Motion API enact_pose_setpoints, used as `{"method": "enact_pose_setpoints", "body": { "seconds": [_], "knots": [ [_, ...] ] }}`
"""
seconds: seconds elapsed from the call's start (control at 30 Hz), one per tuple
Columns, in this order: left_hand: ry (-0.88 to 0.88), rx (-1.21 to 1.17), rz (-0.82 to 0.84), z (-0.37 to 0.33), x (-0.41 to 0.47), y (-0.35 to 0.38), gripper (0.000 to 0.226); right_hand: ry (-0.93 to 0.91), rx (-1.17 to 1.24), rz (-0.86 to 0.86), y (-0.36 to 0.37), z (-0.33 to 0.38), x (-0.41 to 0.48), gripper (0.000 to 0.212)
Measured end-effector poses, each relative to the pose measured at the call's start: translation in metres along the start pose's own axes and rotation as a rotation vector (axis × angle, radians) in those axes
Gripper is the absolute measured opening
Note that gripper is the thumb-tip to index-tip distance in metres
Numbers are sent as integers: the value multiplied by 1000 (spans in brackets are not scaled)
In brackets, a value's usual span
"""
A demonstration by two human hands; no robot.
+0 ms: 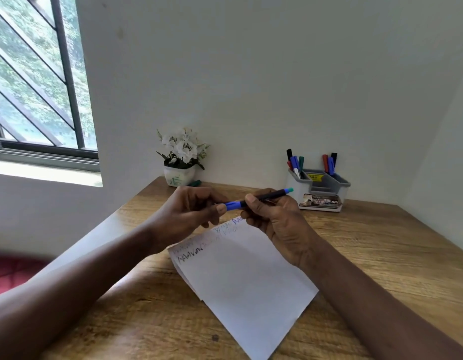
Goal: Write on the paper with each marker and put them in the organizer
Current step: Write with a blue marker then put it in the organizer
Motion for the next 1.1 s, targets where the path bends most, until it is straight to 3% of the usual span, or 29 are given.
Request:
{"method": "enact_pose_setpoints", "body": {
  "seconds": [0.17, 0.3, 0.43, 0.67, 0.8, 0.97, 1.1],
  "knots": [
    [-58, -87, 100, 3, -3, -3, 13, 4, 5, 16, 1, -3, 0, 16],
    [-106, -142, 125, 5, -5, -5, 18, 3, 13, 33, 3, -5, -1, 12],
    [-133, -208, 144, 6, -6, -8, 16, 3, 26, 59, 5, -5, -2, 31],
    [-208, -262, 158, 15, -7, -16, 20, 5, 98, 120, 3, -1, -1, 22],
    [-230, -136, 82, 26, -8, -26, 37, 9, 104, 4, -3, -7, -1, 24],
    [-203, 247, -80, 44, -3, -43, 12, -20, -8, -287, -23, -4, 3, 27],
    [-187, 491, -126, 45, -2, -44, 13, -51, -78, -329, -28, -4, 2, 24]
  ]
}}
Point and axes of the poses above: each hand's wrist, its own x-axis towards the middle knuckle, its own y-axis out of the palm, z = x × y, the point moved 5 cm from there along x, towards the middle knuckle, and after that the axes turned 6 degrees about x, right-handed, at the moved point
